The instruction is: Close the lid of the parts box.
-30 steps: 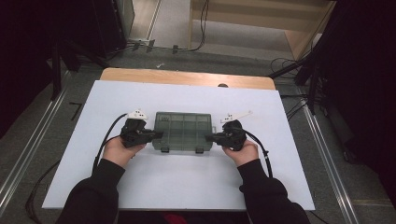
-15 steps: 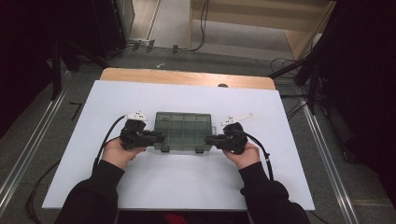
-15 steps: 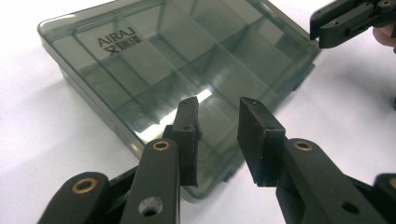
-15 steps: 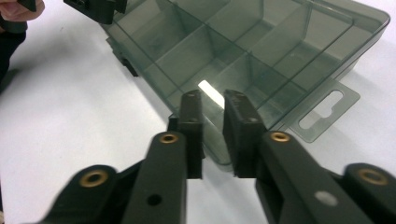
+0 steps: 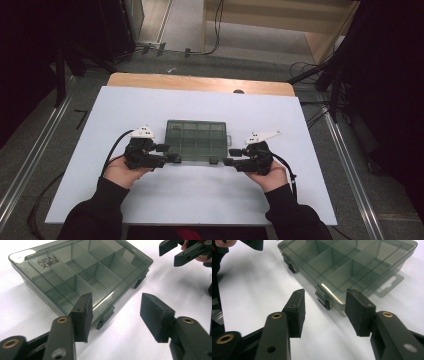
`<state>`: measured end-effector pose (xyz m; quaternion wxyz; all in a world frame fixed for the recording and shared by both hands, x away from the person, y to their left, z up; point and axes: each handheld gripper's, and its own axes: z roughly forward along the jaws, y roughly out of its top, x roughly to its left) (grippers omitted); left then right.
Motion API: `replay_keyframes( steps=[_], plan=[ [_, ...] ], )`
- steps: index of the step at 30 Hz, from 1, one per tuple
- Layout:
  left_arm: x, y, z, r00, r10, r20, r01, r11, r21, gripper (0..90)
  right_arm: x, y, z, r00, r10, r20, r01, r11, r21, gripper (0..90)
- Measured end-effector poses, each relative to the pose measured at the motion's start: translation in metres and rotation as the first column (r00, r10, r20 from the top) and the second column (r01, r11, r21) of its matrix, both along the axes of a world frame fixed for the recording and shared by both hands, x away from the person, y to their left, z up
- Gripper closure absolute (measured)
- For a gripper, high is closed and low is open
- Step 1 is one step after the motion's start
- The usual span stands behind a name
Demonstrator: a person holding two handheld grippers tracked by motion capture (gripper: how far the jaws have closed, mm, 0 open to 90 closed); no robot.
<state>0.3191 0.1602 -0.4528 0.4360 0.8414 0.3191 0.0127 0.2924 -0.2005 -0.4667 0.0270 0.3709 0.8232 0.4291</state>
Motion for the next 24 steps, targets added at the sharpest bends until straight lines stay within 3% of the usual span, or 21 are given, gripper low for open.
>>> replay_keyframes(
  steps=[8,13,24],
  plan=[
    [-0.014,0.001,-0.005,0.9998,-0.01,0.018,0.01,1.0,0.0,39.0,-0.014,-0.008,-0.002,0.9996,0.004,0.029,-0.004,0.9999,0.012,45.6],
    [-0.021,0.003,-0.009,0.9991,-0.017,0.039,0.017,0.9999,-0.004,38.2,-0.019,-0.012,-0.004,0.9998,0.0,0.021,0.0,0.9997,0.025,45.5],
    [-0.034,0.013,-0.019,0.9989,-0.01,0.045,0.009,1.0,0.003,36.1,-0.03,-0.024,-0.013,0.9996,-0.025,0.01,0.025,0.9992,0.03,45.3]
  ],
)
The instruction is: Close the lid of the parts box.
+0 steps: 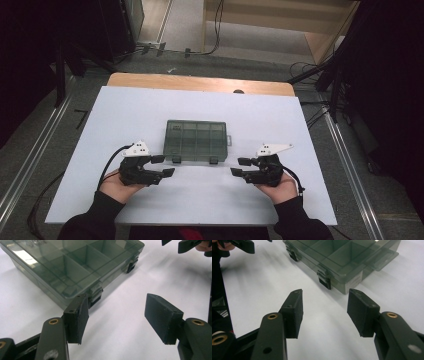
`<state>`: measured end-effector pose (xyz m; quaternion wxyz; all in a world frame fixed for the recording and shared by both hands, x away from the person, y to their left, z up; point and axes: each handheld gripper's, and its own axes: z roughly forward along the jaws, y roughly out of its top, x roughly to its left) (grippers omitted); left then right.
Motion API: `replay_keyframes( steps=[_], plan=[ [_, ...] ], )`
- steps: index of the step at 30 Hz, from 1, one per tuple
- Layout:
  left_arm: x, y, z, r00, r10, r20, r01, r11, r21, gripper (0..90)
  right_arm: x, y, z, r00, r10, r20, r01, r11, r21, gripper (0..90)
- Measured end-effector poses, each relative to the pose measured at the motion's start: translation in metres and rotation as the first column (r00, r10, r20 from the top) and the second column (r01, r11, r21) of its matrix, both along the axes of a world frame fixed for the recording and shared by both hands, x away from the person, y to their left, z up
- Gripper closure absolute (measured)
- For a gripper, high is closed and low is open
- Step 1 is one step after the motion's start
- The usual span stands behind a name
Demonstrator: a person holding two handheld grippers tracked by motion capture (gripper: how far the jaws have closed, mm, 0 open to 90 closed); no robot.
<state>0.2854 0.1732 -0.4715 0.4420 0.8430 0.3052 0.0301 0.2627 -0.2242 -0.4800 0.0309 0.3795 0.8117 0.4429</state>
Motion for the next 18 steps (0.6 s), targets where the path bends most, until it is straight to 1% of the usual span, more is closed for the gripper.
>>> replay_keyframes(
  steps=[4,5,6,8,9,13,17,18],
  plan=[
    [-0.004,0.003,-0.003,1.0,0.0,-0.001,0.0,1.0,0.01,36.0,-0.003,-0.005,-0.003,1.0,-0.009,-0.002,0.009,1.0,-0.005,44.8],
    [-0.005,0.004,-0.004,1.0,0.002,0.0,-0.002,1.0,0.004,36.0,-0.004,-0.006,-0.004,0.9999,-0.012,0.002,0.012,0.9999,-0.007,44.7],
    [-0.005,0.005,-0.005,1.0,0.003,0.003,-0.003,0.9999,0.01,36.0,-0.005,-0.008,-0.005,0.9999,-0.014,0.0,0.014,0.9999,-0.004,44.6],
    [-0.006,0.007,-0.006,1.0,0.005,0.002,-0.005,0.9999,0.009,34.9,-0.007,-0.01,-0.007,0.9998,-0.02,-0.006,0.02,0.9998,-0.003,44.4],
    [-0.007,0.008,-0.007,1.0,0.009,-0.003,-0.009,0.9999,0.014,33.0,-0.008,-0.011,-0.007,0.9997,-0.023,-0.007,0.023,0.9997,-0.003,44.3],
    [-0.009,0.013,-0.01,0.9998,0.02,-0.009,-0.019,0.9996,0.02,33.0,-0.011,-0.017,-0.009,0.9994,-0.034,-0.008,0.034,0.9994,-0.002,44.0],
    [-0.012,0.018,-0.011,0.9996,0.028,-0.002,-0.028,0.9994,0.019,33.0,-0.014,-0.022,-0.011,0.9989,-0.045,-0.006,0.045,0.999,-0.003,43.9],
    [-0.013,0.02,-0.011,0.9995,0.03,0.002,-0.03,0.9992,0.026,33.0,-0.015,-0.023,-0.011,0.9988,-0.048,-0.009,0.048,0.9988,-0.006,43.8]
  ],
)
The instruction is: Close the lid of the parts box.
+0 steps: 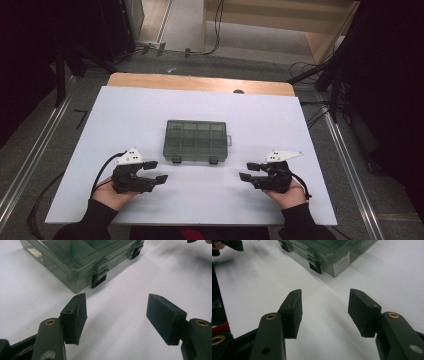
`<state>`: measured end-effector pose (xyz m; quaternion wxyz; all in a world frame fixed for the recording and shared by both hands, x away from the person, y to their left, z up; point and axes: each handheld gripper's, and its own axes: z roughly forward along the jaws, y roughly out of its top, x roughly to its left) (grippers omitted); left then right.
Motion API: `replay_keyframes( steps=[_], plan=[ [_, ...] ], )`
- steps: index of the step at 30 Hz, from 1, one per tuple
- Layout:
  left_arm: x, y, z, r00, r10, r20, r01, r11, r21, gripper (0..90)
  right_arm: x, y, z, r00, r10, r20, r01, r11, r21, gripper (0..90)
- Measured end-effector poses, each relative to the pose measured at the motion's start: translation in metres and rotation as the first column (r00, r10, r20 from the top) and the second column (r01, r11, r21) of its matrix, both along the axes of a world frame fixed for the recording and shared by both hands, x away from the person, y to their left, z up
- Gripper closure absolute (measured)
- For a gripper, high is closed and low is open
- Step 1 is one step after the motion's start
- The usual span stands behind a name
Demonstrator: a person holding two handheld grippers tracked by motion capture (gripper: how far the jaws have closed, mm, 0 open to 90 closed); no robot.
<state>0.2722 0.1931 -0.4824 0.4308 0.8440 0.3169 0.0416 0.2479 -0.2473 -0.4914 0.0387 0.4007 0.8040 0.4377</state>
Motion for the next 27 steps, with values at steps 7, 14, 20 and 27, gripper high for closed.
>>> replay_keyframes(
  steps=[7,14,20,27],
  plan=[
    [-0.003,0.011,-0.001,0.9997,0.025,0.007,-0.025,0.9997,0.005,33.1,-0.004,-0.008,-0.003,0.9998,-0.017,0.002,0.017,0.9998,-0.01,43.5],
    [-0.005,0.02,-0.003,0.9992,0.039,0.009,-0.039,0.9992,0.01,33.1,-0.005,-0.01,-0.004,0.9997,-0.025,0.0,0.025,0.9993,-0.027,43.5],
    [-0.006,0.024,-0.005,0.9989,0.047,0.009,-0.047,0.9989,0.011,33.1,-0.005,-0.011,-0.005,0.9998,-0.022,-0.003,0.022,0.9993,-0.032,43.5],
    [-0.005,0.024,-0.006,0.999,0.045,0.008,-0.045,0.9989,0.01,33.1,-0.005,-0.011,-0.006,0.9997,-0.024,-0.008,0.024,0.9993,-0.029,43.5]
  ],
)
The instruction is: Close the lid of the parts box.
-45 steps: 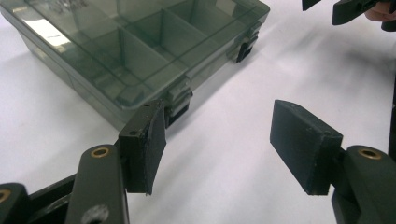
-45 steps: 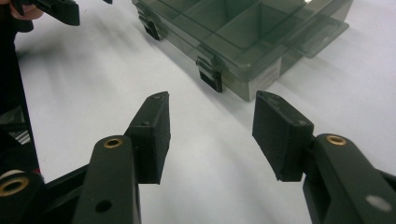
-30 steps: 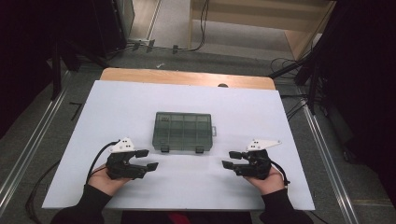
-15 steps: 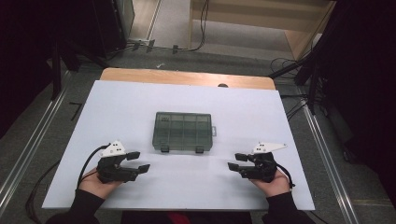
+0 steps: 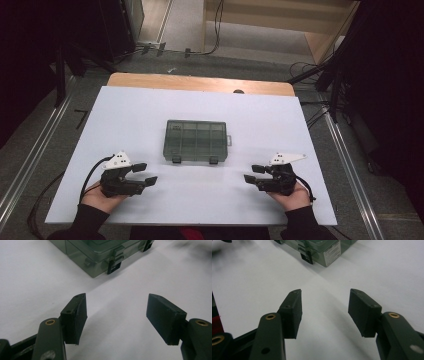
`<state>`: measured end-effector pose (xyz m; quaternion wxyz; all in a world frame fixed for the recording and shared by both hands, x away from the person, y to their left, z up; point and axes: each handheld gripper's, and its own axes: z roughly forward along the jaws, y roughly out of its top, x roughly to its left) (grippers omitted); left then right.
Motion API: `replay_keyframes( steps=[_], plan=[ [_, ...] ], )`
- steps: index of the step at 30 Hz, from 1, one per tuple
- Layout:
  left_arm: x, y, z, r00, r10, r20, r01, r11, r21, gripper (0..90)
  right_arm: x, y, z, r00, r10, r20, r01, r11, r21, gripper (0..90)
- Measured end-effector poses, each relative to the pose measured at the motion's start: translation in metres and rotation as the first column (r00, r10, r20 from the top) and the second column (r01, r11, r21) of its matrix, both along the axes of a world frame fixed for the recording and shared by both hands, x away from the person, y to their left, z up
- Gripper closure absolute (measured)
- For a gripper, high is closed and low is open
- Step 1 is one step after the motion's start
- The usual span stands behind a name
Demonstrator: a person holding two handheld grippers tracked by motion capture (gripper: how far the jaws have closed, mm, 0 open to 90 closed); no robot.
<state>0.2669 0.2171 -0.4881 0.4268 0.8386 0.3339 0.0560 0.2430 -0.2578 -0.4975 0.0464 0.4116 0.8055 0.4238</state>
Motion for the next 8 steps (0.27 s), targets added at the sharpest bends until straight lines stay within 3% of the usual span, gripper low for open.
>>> replay_keyframes(
  steps=[8],
  plan=[
    [0.0005,0.0002,-0.0007,1.0,0.0,-0.004,0.0,1.0,0.0,33.2,0.0002,0.0004,-0.0008,1.0,0.001,0.0,-0.001,1.0,-0.001,43.5]
  ],
)
